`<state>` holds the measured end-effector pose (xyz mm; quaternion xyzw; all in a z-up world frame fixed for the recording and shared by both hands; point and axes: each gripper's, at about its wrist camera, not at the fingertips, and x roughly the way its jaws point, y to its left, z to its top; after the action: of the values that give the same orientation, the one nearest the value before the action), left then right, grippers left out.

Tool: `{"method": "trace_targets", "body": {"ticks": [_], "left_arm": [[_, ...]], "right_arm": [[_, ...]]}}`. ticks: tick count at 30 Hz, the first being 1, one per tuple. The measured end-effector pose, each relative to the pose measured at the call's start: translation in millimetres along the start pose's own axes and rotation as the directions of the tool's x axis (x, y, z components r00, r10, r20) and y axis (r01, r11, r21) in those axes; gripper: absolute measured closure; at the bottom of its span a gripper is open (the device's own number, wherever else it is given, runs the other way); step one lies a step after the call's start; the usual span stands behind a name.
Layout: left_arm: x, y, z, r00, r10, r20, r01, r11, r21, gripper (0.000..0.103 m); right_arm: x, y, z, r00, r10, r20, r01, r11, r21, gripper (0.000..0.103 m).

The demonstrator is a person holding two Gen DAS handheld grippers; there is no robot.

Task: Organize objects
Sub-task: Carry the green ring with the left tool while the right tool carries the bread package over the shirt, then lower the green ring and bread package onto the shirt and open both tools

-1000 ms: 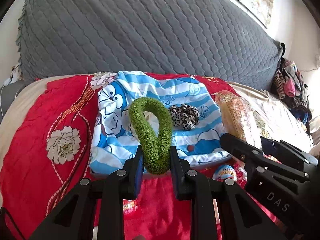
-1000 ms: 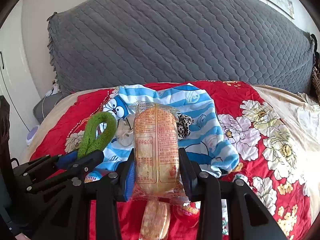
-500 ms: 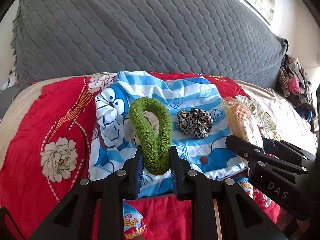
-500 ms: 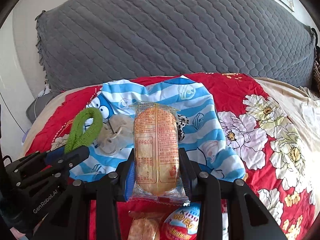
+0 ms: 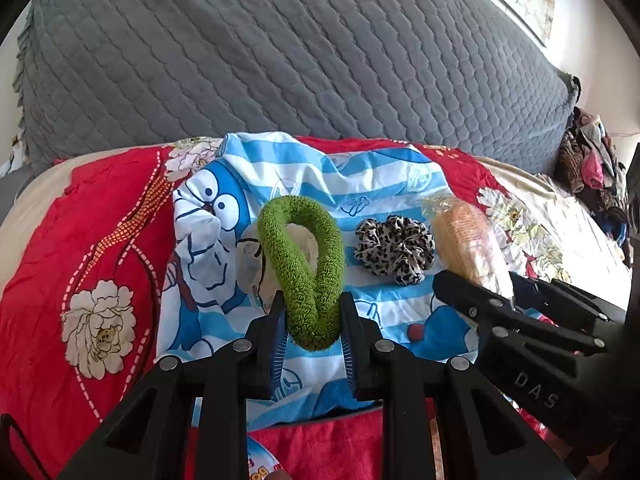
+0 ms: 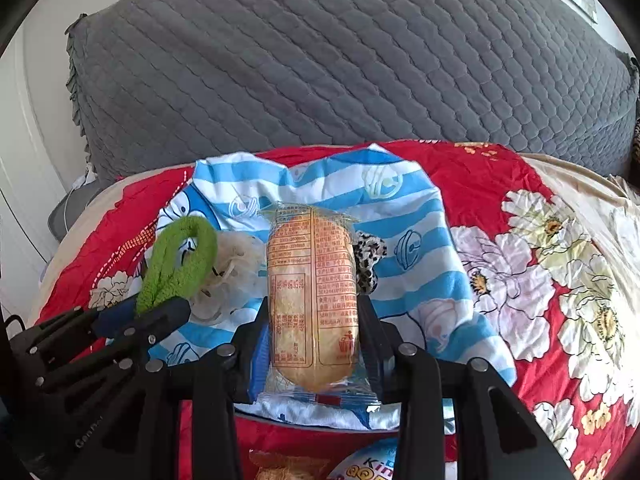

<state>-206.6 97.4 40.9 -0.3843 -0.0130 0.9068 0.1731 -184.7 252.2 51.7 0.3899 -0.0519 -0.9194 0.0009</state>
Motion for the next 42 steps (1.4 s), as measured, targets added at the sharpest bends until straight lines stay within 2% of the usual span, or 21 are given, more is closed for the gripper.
{"method": "trace_targets", "body": {"ticks": [17, 31, 34, 37, 39, 42], "left_arm": [[25, -1, -3, 0.999, 0.021, -0.026, -0.021, 1.000, 0.019, 0.078], [40, 1, -7, 0.999, 0.026, -0.048, -0.027, 1.000, -0.009, 0.073], [40, 2, -8, 0.998, 0.030, -0.049, -0.031, 1.000, -0.005, 0.070], [39, 4, -8, 0.998, 0.033, -0.049, -0.034, 0.999, -0.010, 0.062], [38, 5, -8, 0.998, 0.033, -0.055, -0.033, 0.999, -0.014, 0.051], [35, 6, -9, 0.998, 0.038, -0.048, -0.038, 0.999, -0.007, 0.046]], "right_arm": [[29, -6, 1, 0.998, 0.008, -0.063, -0.007, 1.000, 0.008, 0.064], [43, -13, -5, 0.994, -0.010, -0.110, 0.012, 1.000, 0.022, 0.062], [43, -12, -5, 0.994, -0.016, -0.107, 0.018, 1.000, 0.019, 0.060], [42, -14, -4, 0.994, -0.019, -0.107, 0.022, 0.999, 0.027, 0.053], [41, -14, -4, 0.995, -0.021, -0.102, 0.024, 0.999, 0.026, 0.048], [40, -16, -2, 0.995, -0.024, -0.101, 0.028, 0.999, 0.038, 0.042]]}}
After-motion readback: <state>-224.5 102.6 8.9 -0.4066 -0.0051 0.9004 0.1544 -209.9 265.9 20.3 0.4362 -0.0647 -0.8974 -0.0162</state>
